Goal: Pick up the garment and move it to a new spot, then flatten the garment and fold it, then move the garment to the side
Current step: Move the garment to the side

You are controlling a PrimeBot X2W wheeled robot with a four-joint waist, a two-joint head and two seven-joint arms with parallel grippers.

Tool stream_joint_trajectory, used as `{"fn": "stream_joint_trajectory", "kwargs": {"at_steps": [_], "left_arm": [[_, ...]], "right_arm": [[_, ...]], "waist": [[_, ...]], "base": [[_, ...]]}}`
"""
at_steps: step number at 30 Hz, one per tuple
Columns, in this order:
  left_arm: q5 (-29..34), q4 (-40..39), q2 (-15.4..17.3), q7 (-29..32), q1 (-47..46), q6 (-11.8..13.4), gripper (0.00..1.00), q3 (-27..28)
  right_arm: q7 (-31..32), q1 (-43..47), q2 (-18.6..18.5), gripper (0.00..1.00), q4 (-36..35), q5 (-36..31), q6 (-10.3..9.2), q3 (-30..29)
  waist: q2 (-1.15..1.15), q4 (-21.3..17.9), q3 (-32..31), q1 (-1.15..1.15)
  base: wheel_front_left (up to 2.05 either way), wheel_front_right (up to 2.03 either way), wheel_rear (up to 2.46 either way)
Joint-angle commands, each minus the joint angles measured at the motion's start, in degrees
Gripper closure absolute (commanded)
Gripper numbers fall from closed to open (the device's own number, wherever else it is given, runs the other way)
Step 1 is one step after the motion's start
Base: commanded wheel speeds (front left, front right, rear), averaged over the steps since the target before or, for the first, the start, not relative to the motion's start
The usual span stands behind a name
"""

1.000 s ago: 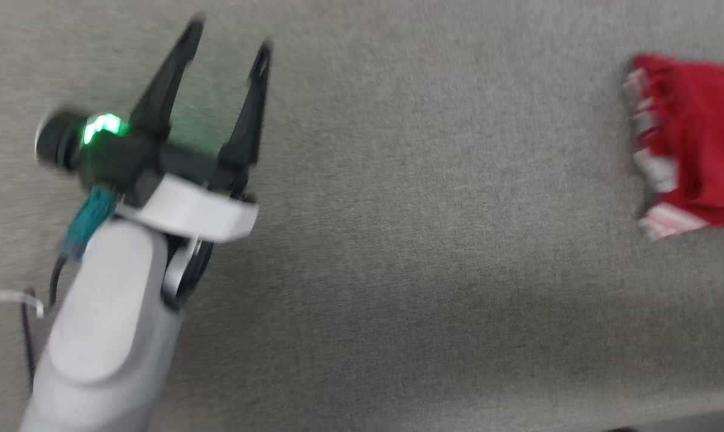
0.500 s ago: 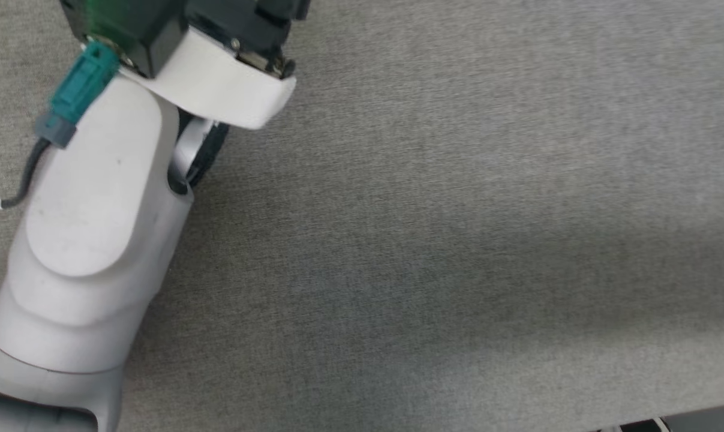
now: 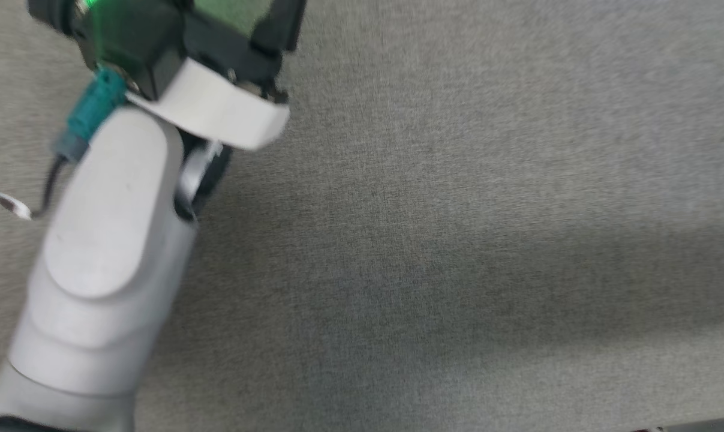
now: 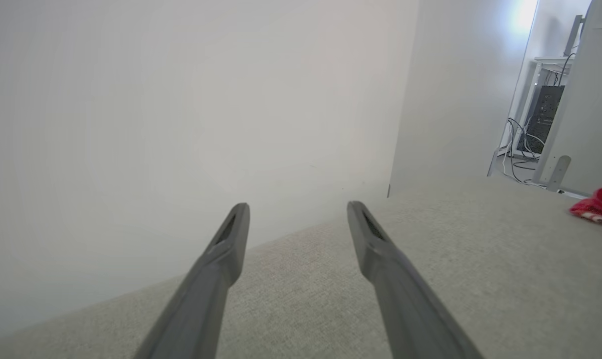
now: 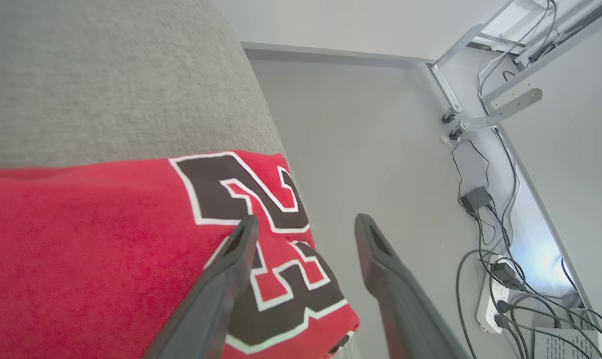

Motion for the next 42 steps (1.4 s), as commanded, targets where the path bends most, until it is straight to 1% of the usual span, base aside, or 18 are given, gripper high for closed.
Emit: {"fn": "stream_joint_trajectory", "kwargs": {"at_steps": [1, 5, 8, 11, 16, 18, 19, 25, 29, 32, 37, 42], "left_arm": [[-0.54, 0.24, -0.43, -0.28, 2.12, -0.08, 0.00, 0.60], [-1.23, 0.91, -1.56, -0.28, 8.34, -0.09, 0.00, 2.58], [-1.56, 1.48, -2.20, -0.28, 13.44, -0.09, 0.00, 4.51], [-1.84, 2.52, -2.82, -0.28, 18.81, -0.09, 0.00, 5.83], [-2.79, 4.43, -3.73, -0.28, 27.00, -0.09, 0.00, 8.63], [-2.87, 4.34, -4.25, -0.28, 29.76, -0.09, 0.00, 10.09], [-2.87, 4.34, -4.25, -0.28, 29.76, -0.09, 0.00, 10.09], [-2.93, 4.14, -5.17, -0.28, 37.80, -0.09, 0.00, 13.35], [-3.03, 3.93, -6.02, -0.28, 43.22, -0.09, 0.00, 16.33], [-3.13, 3.64, -6.65, -0.28, 46.42, -0.09, 0.00, 18.48], [-2.98, 3.49, -6.96, -0.28, 50.04, -0.09, 0.00, 20.39], [-3.23, 2.79, -6.89, -0.28, 52.80, -0.09, 0.00, 21.98]], "right_arm": [[-0.87, 0.32, -0.17, 0.00, 0.12, -0.11, -0.03, 0.76], [-1.64, 1.95, -0.30, 0.00, -3.13, 0.68, -0.03, 4.26], [-2.06, 3.65, 0.82, 0.00, -6.75, 1.12, -0.03, 7.69], [-2.85, 5.59, 2.74, 0.00, -10.08, 1.69, -0.03, 10.75], [-6.75, 10.66, 6.51, 0.00, -14.44, 3.20, -0.03, 14.58], [-8.58, 12.97, 8.05, 0.00, -16.22, 3.55, -0.03, 16.30], [-8.58, 12.97, 8.05, 0.00, -16.22, 3.55, -0.03, 16.30], [-13.89, 20.25, 11.75, 0.00, -19.39, 4.14, -0.03, 19.66], [-16.01, 24.60, 15.20, 0.00, -20.76, 4.41, -0.03, 18.30], [-16.46, 27.35, 18.04, 0.00, -22.41, 2.76, -0.03, 15.72], [-16.47, 32.70, 23.40, 0.00, -26.76, -2.31, -0.03, 8.74], [-16.50, 38.53, 26.96, 0.00, -31.06, -6.28, -0.03, 3.20]], "waist": [[0.00, 1.05, -4.36, 0.00], [0.00, 2.51, -10.50, 0.00], [0.00, 3.64, -14.77, 0.00], [0.00, 5.00, -18.87, 0.00], [0.00, 7.43, -24.86, 0.00], [0.00, 8.42, -26.63, 0.00], [0.00, 8.42, -26.63, 0.00], [0.00, 11.16, -32.15, 0.00], [0.00, 11.84, -35.49, 0.00], [0.00, 11.65, -36.92, 0.00], [0.00, 11.08, -39.46, 0.00], [0.00, 10.78, -41.93, 0.00]], "base": [[0.00, 0.00, 0.00], [0.00, 0.00, 0.00], [0.00, 0.00, 0.00], [0.00, 0.00, 0.00], [0.00, 0.00, 0.00], [0.00, 0.00, 0.00], [0.00, 0.00, 0.00], [0.00, 0.00, 0.00], [0.00, 0.00, 0.00], [0.00, 0.00, 0.00], [0.00, 0.00, 0.00], [0.00, 0.00, 0.00]]}}
